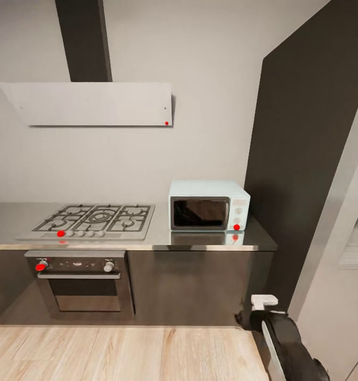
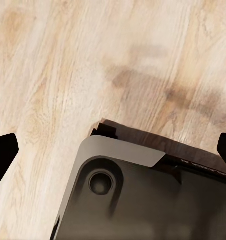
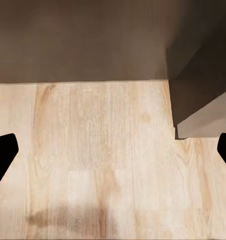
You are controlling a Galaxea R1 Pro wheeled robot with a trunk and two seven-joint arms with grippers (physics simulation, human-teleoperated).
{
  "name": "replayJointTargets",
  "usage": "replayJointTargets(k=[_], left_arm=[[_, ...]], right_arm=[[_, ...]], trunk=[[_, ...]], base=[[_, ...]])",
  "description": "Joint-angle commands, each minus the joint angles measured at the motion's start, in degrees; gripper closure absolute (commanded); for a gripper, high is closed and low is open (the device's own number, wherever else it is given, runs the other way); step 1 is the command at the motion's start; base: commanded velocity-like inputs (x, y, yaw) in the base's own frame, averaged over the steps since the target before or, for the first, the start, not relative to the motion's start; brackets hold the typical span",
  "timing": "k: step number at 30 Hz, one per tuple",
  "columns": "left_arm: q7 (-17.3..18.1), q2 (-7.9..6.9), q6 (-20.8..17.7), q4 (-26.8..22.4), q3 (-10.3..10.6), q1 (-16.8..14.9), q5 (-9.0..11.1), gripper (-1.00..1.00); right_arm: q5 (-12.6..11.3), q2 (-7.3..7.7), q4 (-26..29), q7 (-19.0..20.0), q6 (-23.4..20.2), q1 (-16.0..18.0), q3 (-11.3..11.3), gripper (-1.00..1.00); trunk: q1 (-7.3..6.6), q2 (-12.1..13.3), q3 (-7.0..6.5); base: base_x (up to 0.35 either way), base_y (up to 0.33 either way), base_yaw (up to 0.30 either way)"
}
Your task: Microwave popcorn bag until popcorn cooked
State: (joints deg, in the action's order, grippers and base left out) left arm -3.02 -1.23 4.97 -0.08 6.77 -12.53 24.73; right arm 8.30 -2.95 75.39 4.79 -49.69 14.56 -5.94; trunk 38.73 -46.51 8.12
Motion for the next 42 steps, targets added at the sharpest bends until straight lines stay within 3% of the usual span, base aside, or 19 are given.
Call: replayJointTargets(k=[1, 4, 7, 15, 18, 22, 25, 29, 36, 38, 42], left_arm=[[-0.1, 0.0, 0.1, 0.0, 0.5, 0.0, 0.4, -1.0], [-0.1, 0.0, 0.1, 0.0, 0.5, 0.0, 0.4, -1.0], [-0.1, 0.0, 0.1, 0.0, 0.4, 0.0, 0.4, -1.0], [-0.1, -0.06, 0.1, 0.0, 0.4, 0.0, 0.4, -1.0], [-0.1, -0.06, 0.2, 0.0, 0.4, 0.0, 0.4, -1.0], [-0.1, -0.01, 0.2, 0.0, 0.4, 0.0, 0.4, -1.0], [-0.1, 0.0, 0.2, 0.0, 0.4, 0.0, 0.4, -1.0], [-0.1, 0.0, 0.2, 0.0, 0.4, 0.0, 0.4, -1.0], [-0.1, 0.0, 0.3, 0.0, 0.4, 0.0, 0.1, -1.0], [-0.1, -0.04, 0.3, 0.0, 0.4, 0.0, 0.1, -1.0], [-0.1, -0.03, 0.3, 0.0, 0.4, 0.0, 0.1, -1.0]], right_arm=[[0.6, -0.1, 1.1, 0.6, -1.8, 2.1, -0.1, -1.0], [0.5, -0.2, 2.4, 0.7, -8.1, 12.0, -0.2, -1.0], [0.5, -0.15, 2.7, 0.7, -10.3, 19.6, -0.3, -1.0], [0.5, -0.18, 2.7, 0.5, -9.9, 30.1, -0.3, -1.0], [0.5, -0.24, 2.2, 0.6, -4.7, 30.7, -0.3, -1.0], [0.5, -1.4, 1.1, 0.8, 3.6, 30.6, -0.4, -1.0], [0.9, -1.41, -2.1, 0.7, 10.7, 30.6, -0.5, -1.0], [1.1, -1.18, -8.0, 0.8, 16.7, 30.5, -0.7, -1.0], [1.2, 2.58, -16.1, 0.9, 19.4, 30.5, -0.7, -1.0], [0.9, 4.46, -17.6, 0.9, 21.0, 30.5, -0.7, -1.0], [0.5, 5.65, -18.2, 0.8, 21.4, 30.5, -0.7, -1.0]], trunk=[[0.01, -0.1, 0.1], [0.01, -0.1, 0.1], [0.01, -0.1, 0.1], [0.01, -0.1, 0.1], [0.01, -0.1, 0.1], [0.01, -0.1, 0.1], [0.01, -0.1, 0.1], [0.01, -0.1, 0.1], [0.01, -0.1, 0.1], [0.01, -0.1, 0.1], [0.01, -0.1, 0.1]], base=[[0.0, 0.0, 0.0], [0.0, 0.0, 0.0], [0.0, 0.0, 0.0], [0.0, 0.0, 0.0], [0.0, 0.0, 0.0], [0.0, 0.0, 0.0], [0.0, 0.0, 0.0], [0.0, 0.0, 0.0], [0.0, 0.0, 0.0], [0.0, 0.0, 0.0], [0.0, 0.0, 0.0]])
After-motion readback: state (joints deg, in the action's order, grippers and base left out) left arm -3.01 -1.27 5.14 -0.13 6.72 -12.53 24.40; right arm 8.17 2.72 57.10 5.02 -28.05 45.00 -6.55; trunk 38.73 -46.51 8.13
